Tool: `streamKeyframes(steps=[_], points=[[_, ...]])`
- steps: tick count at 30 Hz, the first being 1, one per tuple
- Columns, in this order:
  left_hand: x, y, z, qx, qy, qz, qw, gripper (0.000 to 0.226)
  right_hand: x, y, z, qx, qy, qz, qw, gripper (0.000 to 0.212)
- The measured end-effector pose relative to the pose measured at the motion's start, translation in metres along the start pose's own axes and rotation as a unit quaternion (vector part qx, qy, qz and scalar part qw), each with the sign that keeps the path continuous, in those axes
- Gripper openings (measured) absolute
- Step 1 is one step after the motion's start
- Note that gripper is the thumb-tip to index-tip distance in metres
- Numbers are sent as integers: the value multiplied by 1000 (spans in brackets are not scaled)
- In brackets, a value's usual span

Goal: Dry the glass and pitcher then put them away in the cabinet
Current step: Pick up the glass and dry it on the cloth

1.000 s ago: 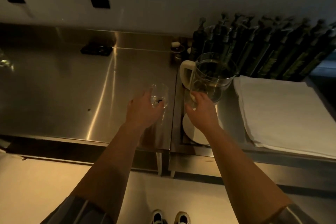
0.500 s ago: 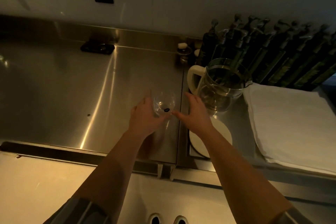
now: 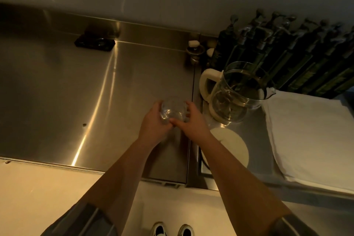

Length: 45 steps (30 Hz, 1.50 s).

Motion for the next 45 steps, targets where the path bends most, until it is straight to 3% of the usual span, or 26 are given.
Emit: streamKeyframes(steps=[4,11,21,34,45], points=[[-4,-1,2,-17,-7,-2,1000,57,-1,0,1,-3,-5,10,1000,70],[-15,-19,3,-37,-12,-42,998,69,-20,7,24,11,-30,31,999,68],[-53,-73,-37,-69,53,-53,995,73,-64,9,100,17,-101,45,994,64],[-149,-166,-160,-51,99,-147,983,75,-137,-54,258,22,-191,35,981,66],[-244,-268,-288,11,101,-219,971,84,-187,-120,420,47,-148,20,988,74]])
Point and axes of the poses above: each hand's wrist, its own x-axis towards the middle knuckle, its own z-axis out of the back of the hand, y = z × x, the point moved 10 cm from there along x, towards the middle knuckle, and after that the axes turned 8 degrees about -y, right-handed, at the moved point
